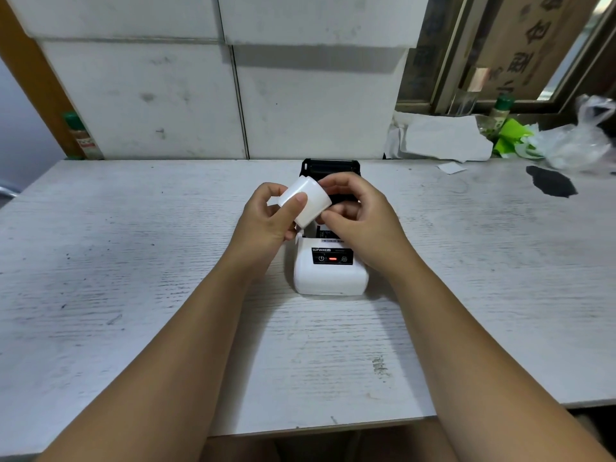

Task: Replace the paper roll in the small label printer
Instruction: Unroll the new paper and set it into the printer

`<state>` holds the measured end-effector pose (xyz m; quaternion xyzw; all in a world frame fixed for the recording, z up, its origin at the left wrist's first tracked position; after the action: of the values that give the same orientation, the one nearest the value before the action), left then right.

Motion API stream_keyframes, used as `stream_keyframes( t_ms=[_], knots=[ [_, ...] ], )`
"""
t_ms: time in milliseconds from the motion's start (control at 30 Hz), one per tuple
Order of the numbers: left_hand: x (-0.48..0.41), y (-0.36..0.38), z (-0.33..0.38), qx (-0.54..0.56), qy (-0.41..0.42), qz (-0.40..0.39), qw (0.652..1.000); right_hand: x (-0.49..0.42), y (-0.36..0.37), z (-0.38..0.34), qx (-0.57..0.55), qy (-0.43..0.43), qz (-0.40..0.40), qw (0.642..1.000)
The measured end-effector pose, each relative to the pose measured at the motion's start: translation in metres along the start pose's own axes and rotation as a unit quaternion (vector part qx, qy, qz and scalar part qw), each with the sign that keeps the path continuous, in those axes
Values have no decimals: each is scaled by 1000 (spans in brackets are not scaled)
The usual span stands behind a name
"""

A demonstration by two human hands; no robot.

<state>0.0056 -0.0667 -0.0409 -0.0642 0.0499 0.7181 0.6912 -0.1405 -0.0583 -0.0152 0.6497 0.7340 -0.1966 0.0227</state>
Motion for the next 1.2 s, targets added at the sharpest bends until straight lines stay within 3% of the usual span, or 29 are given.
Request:
stream_keyframes(
  t_ms=[900,1200],
  knots=[
    [3,3,0,66,-14,9,998,1,6,1,10,1,8,1000],
    [6,4,4,63,-14,36,997,1,6,-2,94,-44,-2,995]
  ],
)
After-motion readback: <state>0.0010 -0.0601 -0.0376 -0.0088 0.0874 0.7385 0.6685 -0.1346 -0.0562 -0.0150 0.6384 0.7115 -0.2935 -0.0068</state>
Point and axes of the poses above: each hand's wrist, its own x-axis away from the middle knuckle, its own y-axis out of the palm, z = x × y, the point moved 6 cm from there along -x, towards the middle knuckle, and after that the axes turned 1 degree about y, right-handed, at the moved point
